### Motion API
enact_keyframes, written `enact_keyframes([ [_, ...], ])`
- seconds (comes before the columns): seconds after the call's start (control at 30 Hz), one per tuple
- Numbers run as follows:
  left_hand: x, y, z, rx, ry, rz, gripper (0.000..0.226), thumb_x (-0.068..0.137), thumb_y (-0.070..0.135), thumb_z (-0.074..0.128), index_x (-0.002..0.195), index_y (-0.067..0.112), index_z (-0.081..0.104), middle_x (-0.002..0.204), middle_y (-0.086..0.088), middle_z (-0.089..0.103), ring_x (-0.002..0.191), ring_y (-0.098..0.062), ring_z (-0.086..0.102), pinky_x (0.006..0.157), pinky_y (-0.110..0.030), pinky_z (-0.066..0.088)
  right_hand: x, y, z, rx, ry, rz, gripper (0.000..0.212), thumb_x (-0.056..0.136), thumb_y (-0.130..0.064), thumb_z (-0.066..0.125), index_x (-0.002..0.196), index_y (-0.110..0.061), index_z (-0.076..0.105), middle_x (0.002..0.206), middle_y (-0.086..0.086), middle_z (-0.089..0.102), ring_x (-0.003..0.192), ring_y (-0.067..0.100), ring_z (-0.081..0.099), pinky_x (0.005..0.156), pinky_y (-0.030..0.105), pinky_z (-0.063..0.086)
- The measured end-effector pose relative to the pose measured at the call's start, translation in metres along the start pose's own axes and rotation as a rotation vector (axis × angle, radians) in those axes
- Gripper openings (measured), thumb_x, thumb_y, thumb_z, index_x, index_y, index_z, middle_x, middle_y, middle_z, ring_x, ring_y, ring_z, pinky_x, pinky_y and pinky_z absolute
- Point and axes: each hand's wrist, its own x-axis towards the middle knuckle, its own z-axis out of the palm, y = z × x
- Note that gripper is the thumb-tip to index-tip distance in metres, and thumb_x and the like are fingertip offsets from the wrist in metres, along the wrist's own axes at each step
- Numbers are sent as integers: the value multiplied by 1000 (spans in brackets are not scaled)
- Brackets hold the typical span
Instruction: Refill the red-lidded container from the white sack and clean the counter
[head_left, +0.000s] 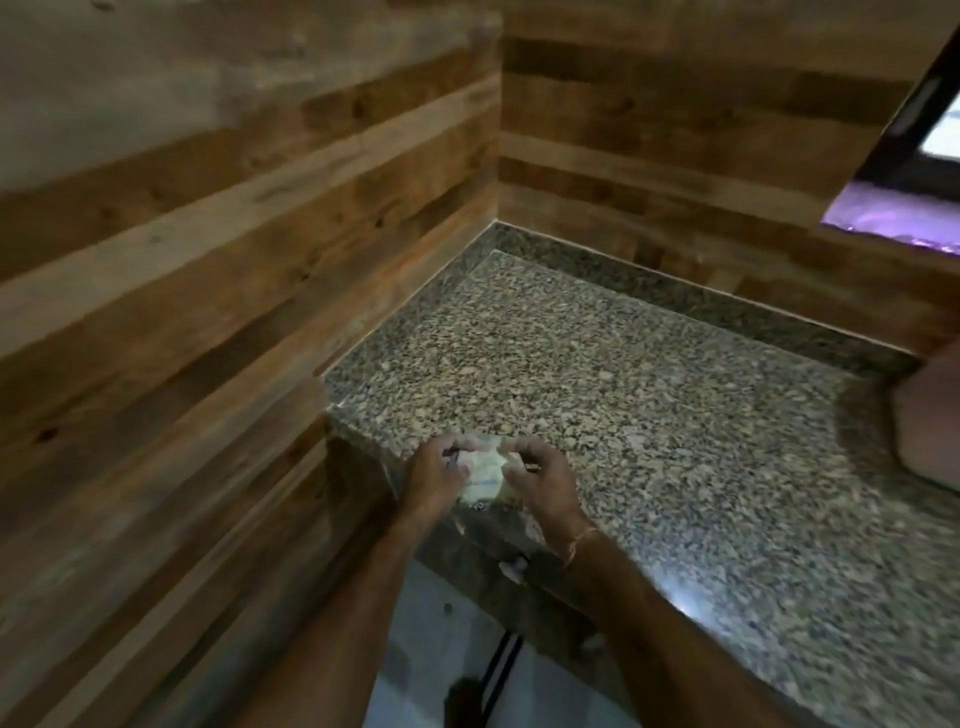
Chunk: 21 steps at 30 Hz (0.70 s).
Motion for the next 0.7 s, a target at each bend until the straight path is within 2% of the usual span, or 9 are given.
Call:
enact_keyframes([
  [0.1,36,-7,4,84,-57,19,39,83,-6,66,107,25,74,123,6,70,111,-14,66,94,-34,58,22,-3,6,17,26,103,35,87,10,68,111,-15,73,127,8,66,105,29,72,81,49,65],
  [0.17,60,-14,8,148,-112,50,42,84,-4,68,116,22,72,126,7,68,112,-12,63,96,-29,55,41,4,10,-68,40,97,38,86,10,70,115,-15,71,130,6,64,105,20,70,82,34,65],
  [0.23,76,-23,13,246,-157,81,45,84,0,71,123,22,69,128,7,66,115,-13,61,94,-26,51,52,10,14,-274,43,41,39,86,5,73,121,-13,69,121,-2,61,98,6,62,85,12,56],
  [0.27,83,-31,16,308,-167,108,48,84,2,73,126,24,67,130,6,65,118,-15,59,96,-27,50,58,17,17,-412,48,8,40,86,0,75,123,-14,67,119,-3,57,97,4,57,89,10,52],
  [0.33,92,-42,21,452,-164,152,53,82,5,75,129,26,66,135,3,60,124,-21,53,103,-34,47,65,29,22,-656,43,-26,45,87,-13,76,130,-19,64,127,3,50,108,14,53,101,23,52],
  [0.4,97,-51,23,521,-149,186,54,82,6,76,132,26,66,140,1,55,128,-25,47,107,-40,43,68,37,23,-745,43,-48,49,88,-21,76,135,-21,61,132,5,46,113,20,52,101,30,53],
  [0.57,102,-43,14,563,-175,218,53,84,17,79,134,25,64,144,0,52,133,-26,45,111,-42,41,64,35,4,-659,34,-74,47,90,-30,73,135,-25,59,133,2,43,114,16,49,95,24,51],
  [0.7,92,-21,23,550,-112,269,54,89,26,74,141,17,59,145,-9,52,133,-31,44,110,-44,41,46,26,-30,-580,156,-112,45,98,-34,63,140,-21,55,131,4,46,114,17,51,96,33,54],
])
